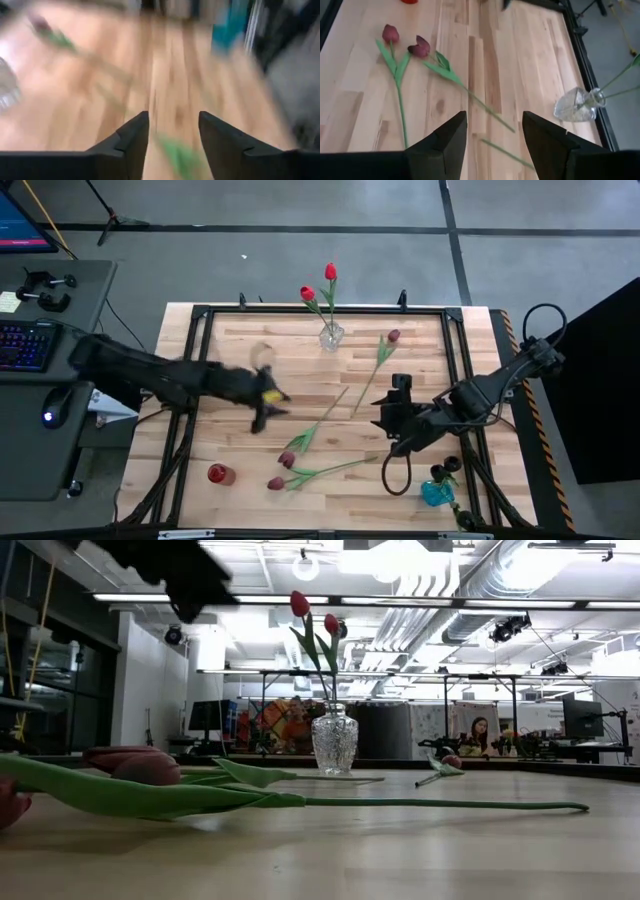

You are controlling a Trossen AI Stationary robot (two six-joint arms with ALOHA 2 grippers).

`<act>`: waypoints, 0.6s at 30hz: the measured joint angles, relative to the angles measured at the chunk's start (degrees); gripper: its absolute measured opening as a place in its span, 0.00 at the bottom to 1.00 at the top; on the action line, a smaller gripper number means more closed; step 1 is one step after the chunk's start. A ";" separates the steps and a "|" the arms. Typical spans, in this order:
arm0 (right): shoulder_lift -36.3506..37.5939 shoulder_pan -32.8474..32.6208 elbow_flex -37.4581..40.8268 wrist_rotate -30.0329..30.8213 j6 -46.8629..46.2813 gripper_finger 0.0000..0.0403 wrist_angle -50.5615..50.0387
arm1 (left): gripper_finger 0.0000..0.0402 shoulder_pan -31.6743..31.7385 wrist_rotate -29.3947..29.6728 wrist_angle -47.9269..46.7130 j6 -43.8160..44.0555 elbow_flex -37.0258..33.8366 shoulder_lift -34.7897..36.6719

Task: Sort flowers into vase by color
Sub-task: Put the center maroon flower into the red vase

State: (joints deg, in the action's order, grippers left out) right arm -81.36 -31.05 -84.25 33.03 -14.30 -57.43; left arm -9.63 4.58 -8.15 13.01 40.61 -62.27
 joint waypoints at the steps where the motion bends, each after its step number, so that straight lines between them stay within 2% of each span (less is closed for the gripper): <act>1: 0.00 -0.15 0.00 0.00 -0.47 0.45 -0.46 | 0.42 -0.83 -0.06 -5.65 -2.18 3.77 -4.18; 4: 0.00 -0.32 0.00 -0.01 -0.73 0.45 -0.77 | 0.44 -2.68 1.41 -19.83 -11.52 13.16 -15.73; 7: 0.00 -0.62 0.00 -0.01 -0.79 0.45 -0.79 | 0.44 -3.78 5.65 -27.87 -22.64 19.96 -25.55; 14: 0.00 -0.61 0.00 -0.01 -1.19 0.45 -0.81 | 0.44 -4.41 16.93 -29.22 -50.84 26.18 -42.13; 18: 0.00 -0.61 0.00 -0.01 -1.06 0.45 -0.83 | 0.44 -5.08 25.27 -29.29 -63.12 28.76 -49.30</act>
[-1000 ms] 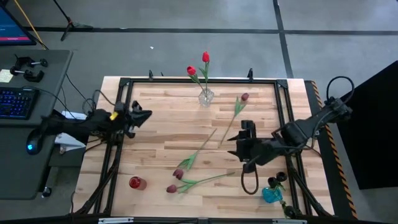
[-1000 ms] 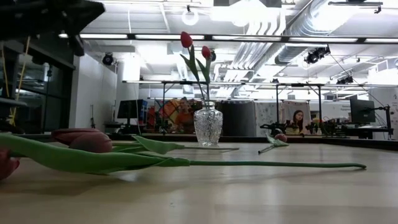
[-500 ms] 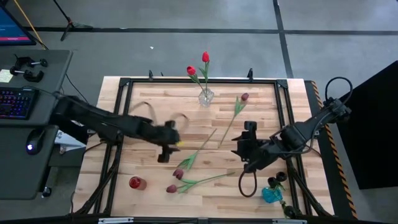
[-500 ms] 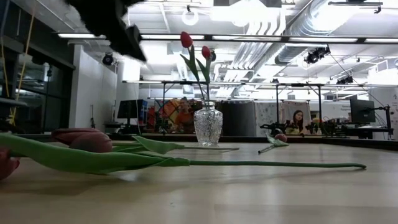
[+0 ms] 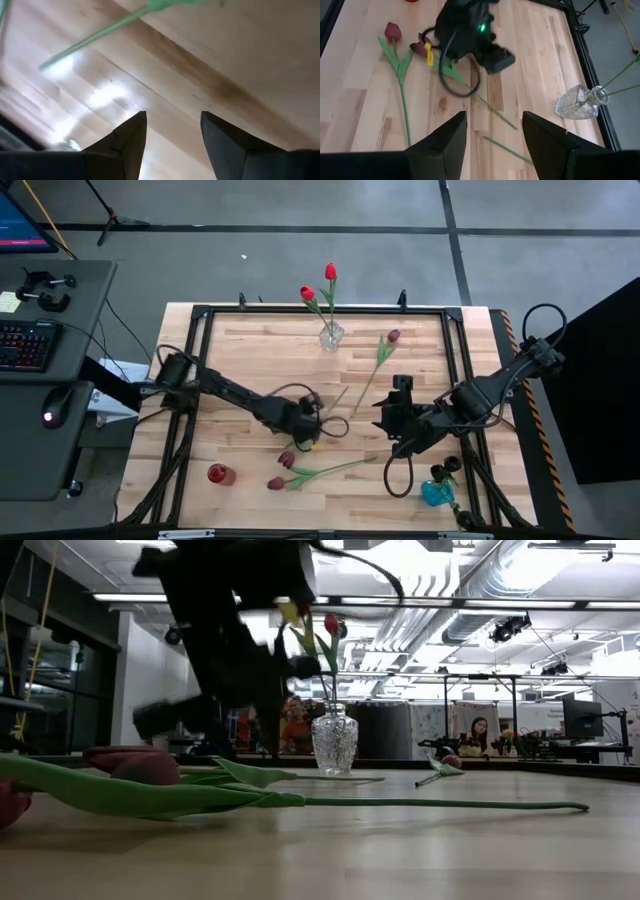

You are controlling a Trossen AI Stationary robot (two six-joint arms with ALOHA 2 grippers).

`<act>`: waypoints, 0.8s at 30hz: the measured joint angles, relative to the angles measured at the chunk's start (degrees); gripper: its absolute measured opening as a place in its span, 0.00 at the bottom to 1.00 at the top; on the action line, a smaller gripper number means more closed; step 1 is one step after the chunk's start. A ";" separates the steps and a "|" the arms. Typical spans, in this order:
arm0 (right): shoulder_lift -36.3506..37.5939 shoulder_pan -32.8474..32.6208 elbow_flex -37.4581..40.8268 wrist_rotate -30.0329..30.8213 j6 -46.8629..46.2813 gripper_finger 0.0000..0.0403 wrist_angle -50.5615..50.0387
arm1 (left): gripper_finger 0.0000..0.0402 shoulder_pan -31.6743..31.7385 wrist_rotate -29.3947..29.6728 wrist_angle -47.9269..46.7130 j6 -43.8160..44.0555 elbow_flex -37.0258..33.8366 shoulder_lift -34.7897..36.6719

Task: Sort flowers into vase by color
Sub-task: Put the center maroon flower into the red vase

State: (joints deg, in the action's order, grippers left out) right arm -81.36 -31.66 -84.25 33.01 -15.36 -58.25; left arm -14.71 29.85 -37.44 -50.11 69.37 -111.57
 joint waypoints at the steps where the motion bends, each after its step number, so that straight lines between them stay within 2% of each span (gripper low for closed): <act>1: 0.00 0.00 0.00 0.00 0.14 0.45 0.01 | 0.44 -0.30 1.55 0.02 -2.50 0.70 -1.24; 4: 0.00 0.00 0.00 0.00 0.19 0.45 -0.01 | 0.44 -1.42 2.79 0.10 -7.34 3.07 -3.79; 9: 0.00 0.00 0.00 0.00 -0.23 0.45 -0.12 | 0.44 -3.14 2.40 2.10 -12.54 5.96 -4.09; 12: 0.00 0.00 0.00 0.00 -0.62 0.45 -0.12 | 0.44 -4.02 0.20 4.57 -15.89 7.07 -3.74; 16: 0.00 0.00 0.00 0.00 -1.27 0.45 -0.14 | 0.44 -4.50 -5.52 2.82 -25.20 7.02 -3.89; 19: 0.00 0.00 0.00 0.00 -1.80 0.45 -0.12 | 0.44 -4.49 -4.85 2.99 -32.41 6.19 -4.16; 24: 0.00 0.00 0.00 0.00 -2.62 0.45 -0.07 | 0.44 -3.56 -3.91 4.30 -34.85 5.19 -4.18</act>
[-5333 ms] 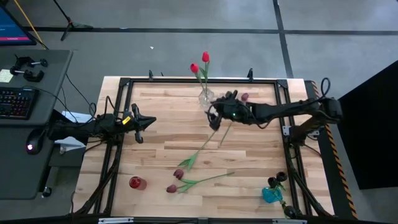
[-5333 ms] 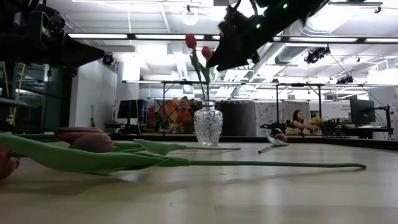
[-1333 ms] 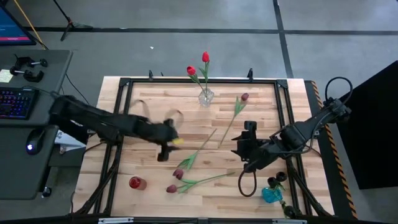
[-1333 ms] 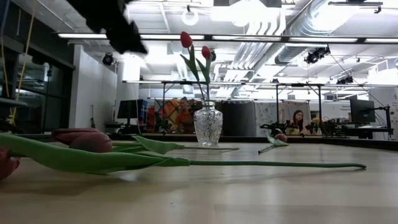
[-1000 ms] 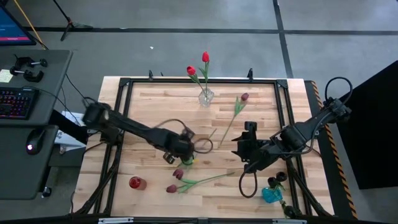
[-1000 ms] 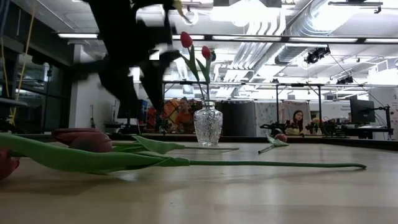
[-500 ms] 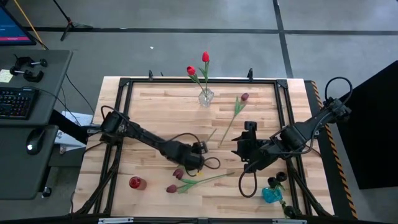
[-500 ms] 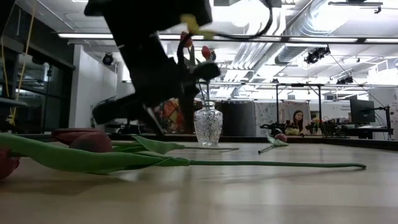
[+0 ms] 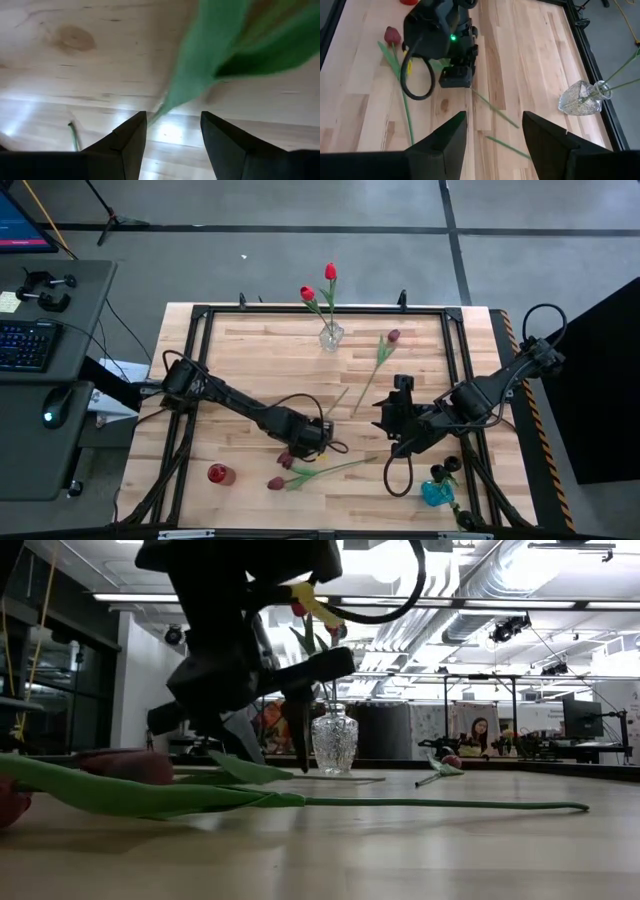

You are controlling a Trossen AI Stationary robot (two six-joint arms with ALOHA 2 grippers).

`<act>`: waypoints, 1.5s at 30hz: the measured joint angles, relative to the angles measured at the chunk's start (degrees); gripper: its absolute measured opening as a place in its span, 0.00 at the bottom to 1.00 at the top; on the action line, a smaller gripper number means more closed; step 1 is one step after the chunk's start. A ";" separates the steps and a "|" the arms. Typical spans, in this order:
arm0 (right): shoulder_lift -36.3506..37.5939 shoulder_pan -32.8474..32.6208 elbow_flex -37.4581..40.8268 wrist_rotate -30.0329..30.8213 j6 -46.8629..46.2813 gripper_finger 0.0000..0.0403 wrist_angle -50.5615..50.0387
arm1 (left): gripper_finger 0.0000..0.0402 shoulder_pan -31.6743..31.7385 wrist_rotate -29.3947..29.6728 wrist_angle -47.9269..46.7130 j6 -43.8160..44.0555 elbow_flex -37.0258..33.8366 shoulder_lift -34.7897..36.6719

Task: Sort flowers into vase by color
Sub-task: Put the center maroon flower into the red vase

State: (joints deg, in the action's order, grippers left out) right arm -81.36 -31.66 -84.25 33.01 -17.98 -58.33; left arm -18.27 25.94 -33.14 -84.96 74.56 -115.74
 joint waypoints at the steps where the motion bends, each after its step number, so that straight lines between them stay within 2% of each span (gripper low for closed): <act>1: 0.00 0.00 0.00 0.00 -0.01 0.45 0.00 | 0.44 0.05 -0.20 0.38 -0.55 0.00 0.00; 7: 0.00 0.00 0.00 0.00 0.26 0.45 0.04 | 0.44 0.99 -6.31 1.92 -2.38 0.01 -0.59; 15: 0.00 0.13 0.00 0.00 0.44 0.45 0.26 | 0.43 1.56 -4.07 5.28 -7.69 0.22 -3.65; 18: 0.00 0.13 0.00 0.00 0.46 0.45 0.31 | 0.39 1.71 -3.92 5.67 -7.42 0.20 -4.00; 21: 0.00 0.13 0.00 0.00 0.97 0.45 0.34 | 0.29 1.64 -3.29 6.28 -6.54 0.15 -4.09; 25: 0.00 0.13 0.00 0.00 1.51 0.45 0.63 | 0.08 0.88 0.08 7.96 -2.73 -0.02 -4.35; 27: 0.00 0.13 0.00 0.00 1.51 0.45 0.79 | 0.03 0.90 0.53 8.97 -0.44 -0.02 -4.36; 32: 0.00 0.13 0.00 0.00 1.52 0.45 1.27 | 0.02 0.41 3.15 9.48 1.93 0.69 -4.58; 36: 0.00 0.11 0.00 0.00 2.81 0.45 2.05 | 0.01 0.28 6.38 7.71 8.67 2.35 -3.42; 42: 0.00 0.11 0.00 0.04 6.73 0.45 4.92 | 0.00 1.47 8.63 3.64 18.24 2.73 6.17; 45: 0.09 0.11 0.00 0.70 8.11 0.45 5.95 | 0.00 2.26 8.03 0.87 27.08 2.71 12.27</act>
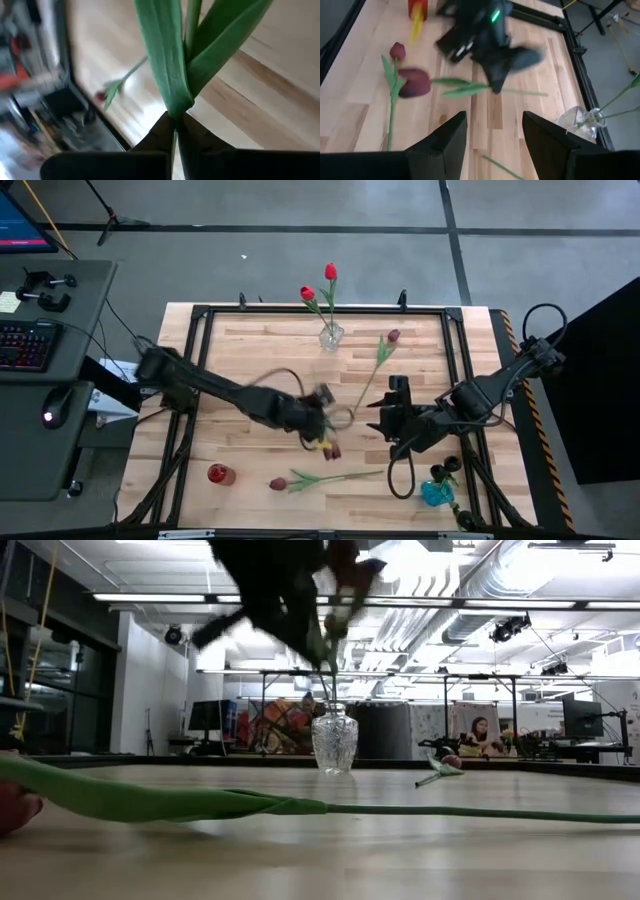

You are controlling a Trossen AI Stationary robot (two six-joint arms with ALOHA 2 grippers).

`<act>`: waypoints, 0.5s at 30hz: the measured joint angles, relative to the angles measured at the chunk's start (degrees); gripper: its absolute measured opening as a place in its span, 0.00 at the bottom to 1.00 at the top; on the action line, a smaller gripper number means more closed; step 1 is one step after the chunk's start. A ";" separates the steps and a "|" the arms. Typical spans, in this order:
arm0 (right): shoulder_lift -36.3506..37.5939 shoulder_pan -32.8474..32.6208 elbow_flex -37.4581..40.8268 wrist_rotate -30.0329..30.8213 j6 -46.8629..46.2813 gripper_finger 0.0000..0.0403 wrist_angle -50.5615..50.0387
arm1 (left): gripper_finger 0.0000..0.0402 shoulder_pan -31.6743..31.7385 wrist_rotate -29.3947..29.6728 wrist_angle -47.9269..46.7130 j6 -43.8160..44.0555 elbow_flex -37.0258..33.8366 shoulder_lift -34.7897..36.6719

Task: Sort flowers into vase by color
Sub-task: Put the center maroon flower into the red vase

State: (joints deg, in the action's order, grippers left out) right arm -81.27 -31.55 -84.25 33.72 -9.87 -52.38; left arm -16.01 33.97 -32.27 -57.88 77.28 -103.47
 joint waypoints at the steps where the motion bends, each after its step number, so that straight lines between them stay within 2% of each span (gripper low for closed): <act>1: 0.14 0.00 -0.10 0.20 0.40 0.45 -0.02 | 0.00 0.24 -1.10 -1.29 4.30 0.00 2.35; 5: 1.78 -0.53 -0.13 0.66 0.93 0.45 -0.07 | 0.00 1.08 -7.03 -2.58 22.80 -3.09 12.23; 8: 3.59 -0.66 -0.18 0.88 0.84 0.45 0.07 | 0.00 -0.28 -8.00 -0.38 35.23 -7.89 20.07; 12: 4.91 -0.81 -0.20 1.85 -0.21 0.45 0.35 | 0.00 -4.86 -7.77 3.89 52.82 -14.07 30.02; 15: 4.88 -0.86 -0.22 2.12 0.55 0.45 0.35 | 0.00 -10.73 -1.93 7.69 62.26 -17.61 36.06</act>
State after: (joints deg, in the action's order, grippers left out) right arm -76.40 -32.41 -84.47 35.83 -9.32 -52.03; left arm -26.74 32.03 -24.58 4.38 59.66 -67.41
